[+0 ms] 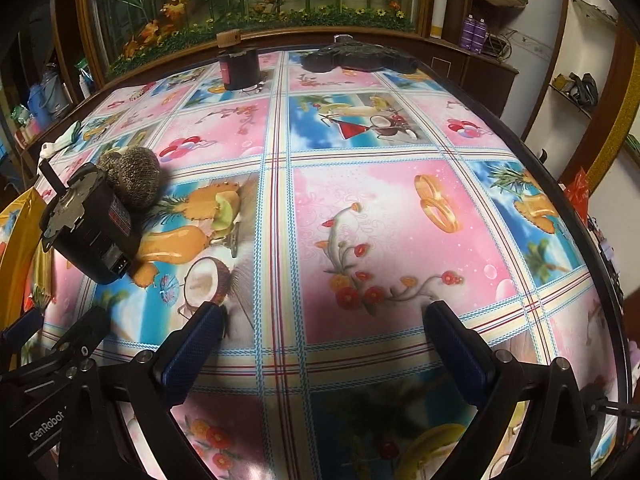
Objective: Organize soft objects
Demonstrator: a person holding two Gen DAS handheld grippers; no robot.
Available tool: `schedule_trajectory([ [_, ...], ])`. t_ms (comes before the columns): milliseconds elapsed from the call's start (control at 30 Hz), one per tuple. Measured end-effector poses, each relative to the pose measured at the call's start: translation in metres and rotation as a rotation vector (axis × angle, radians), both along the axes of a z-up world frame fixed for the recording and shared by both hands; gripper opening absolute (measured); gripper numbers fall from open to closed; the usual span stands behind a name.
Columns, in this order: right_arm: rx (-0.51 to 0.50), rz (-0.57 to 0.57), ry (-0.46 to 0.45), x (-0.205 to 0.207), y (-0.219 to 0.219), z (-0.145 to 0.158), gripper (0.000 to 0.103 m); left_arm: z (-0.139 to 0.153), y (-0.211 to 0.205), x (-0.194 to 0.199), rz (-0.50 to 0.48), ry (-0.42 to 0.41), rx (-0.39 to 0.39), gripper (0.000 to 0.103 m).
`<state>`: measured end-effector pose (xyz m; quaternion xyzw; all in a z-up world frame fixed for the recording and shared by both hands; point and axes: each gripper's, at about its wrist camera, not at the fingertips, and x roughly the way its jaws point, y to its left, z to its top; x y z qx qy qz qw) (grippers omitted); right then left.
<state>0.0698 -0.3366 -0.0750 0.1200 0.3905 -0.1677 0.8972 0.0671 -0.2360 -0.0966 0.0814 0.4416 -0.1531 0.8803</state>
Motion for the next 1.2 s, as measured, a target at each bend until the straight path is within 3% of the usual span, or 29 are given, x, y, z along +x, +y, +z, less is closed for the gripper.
schedule_trajectory([
  [1200,-0.003,-0.015,0.001,0.0003,0.0014,0.0008,0.102,0.0006,0.0013,-0.0003,-0.002,0.001,-0.002,0.103],
])
